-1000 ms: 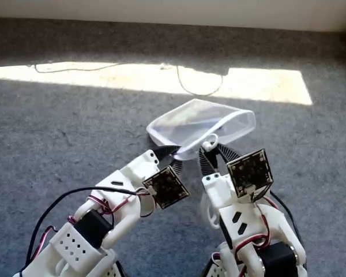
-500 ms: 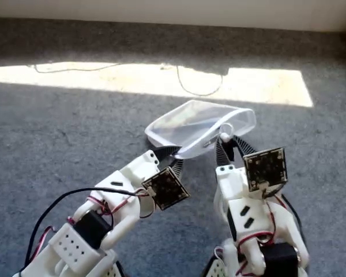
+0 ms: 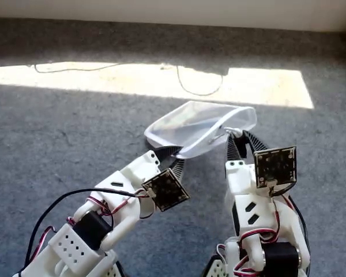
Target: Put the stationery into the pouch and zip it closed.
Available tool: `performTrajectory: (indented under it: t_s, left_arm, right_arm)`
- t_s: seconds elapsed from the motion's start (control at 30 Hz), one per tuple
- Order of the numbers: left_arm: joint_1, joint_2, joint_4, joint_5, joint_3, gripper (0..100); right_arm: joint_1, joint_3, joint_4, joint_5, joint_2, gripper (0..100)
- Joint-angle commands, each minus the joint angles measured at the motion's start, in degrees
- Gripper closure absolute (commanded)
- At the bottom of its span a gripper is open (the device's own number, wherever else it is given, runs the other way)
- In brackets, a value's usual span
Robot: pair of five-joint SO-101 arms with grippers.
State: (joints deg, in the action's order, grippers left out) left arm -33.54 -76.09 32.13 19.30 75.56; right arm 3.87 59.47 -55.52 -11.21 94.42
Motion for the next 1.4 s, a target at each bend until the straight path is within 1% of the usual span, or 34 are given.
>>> performTrajectory:
  t_s: [0.0,0.13,0.23,0.33,0.47,0.67,0.8,0.9,0.97,1.03,1.13,1.27,1.37]
  left_arm:
    - [1.71,-0.22,1.05,0.53,-2.51,99]
    - [1.71,-0.22,2.02,0.62,-2.86,99]
    - [1.71,-0.22,4.92,0.62,-4.70,99]
    - [1.71,-0.22,5.71,0.62,-5.14,99]
    - [1.71,-0.22,5.71,0.62,-5.14,99]
    - [3.82,-0.22,5.80,0.62,-5.23,99]
    - [3.91,-0.22,5.63,0.62,-5.23,100]
    - [3.74,-0.22,5.63,0.53,-5.23,99]
    - [3.65,-0.22,5.63,0.53,-5.23,99]
    - [3.65,-0.22,5.54,0.35,-5.23,97]
    - [3.65,-0.22,5.54,0.18,-5.23,89]
    - [3.65,-0.22,2.64,-2.81,-5.23,87]
    - [3.56,-0.22,1.14,-2.99,-5.23,84]
  right_arm:
    - [-3.12,-0.57,3.03,0.70,0.75,99.1]
    - [-3.12,-0.57,3.03,0.70,0.75,99.1]
    - [-4.18,-0.40,4.18,0.70,0.40,99.1]
    - [-6.64,3.03,8.57,0.70,0.57,99.1]
    - [-7.16,5.93,12.53,0.70,0.31,99.1]
    - [-7.25,6.02,12.62,0.70,0.31,99.1]
    - [-7.08,5.93,12.09,0.70,0.75,99.1]
    - [-6.73,5.93,9.10,0.70,0.75,99.1]
    - [-5.14,5.93,7.16,0.70,0.75,99.1]
    - [-3.30,5.85,6.37,0.53,0.75,99.1]
    - [-1.10,5.85,6.20,0.44,0.75,99.1]
    - [0.04,5.85,5.05,0.35,0.75,99.1]
    - [1.01,5.85,5.05,0.26,0.75,99.1]
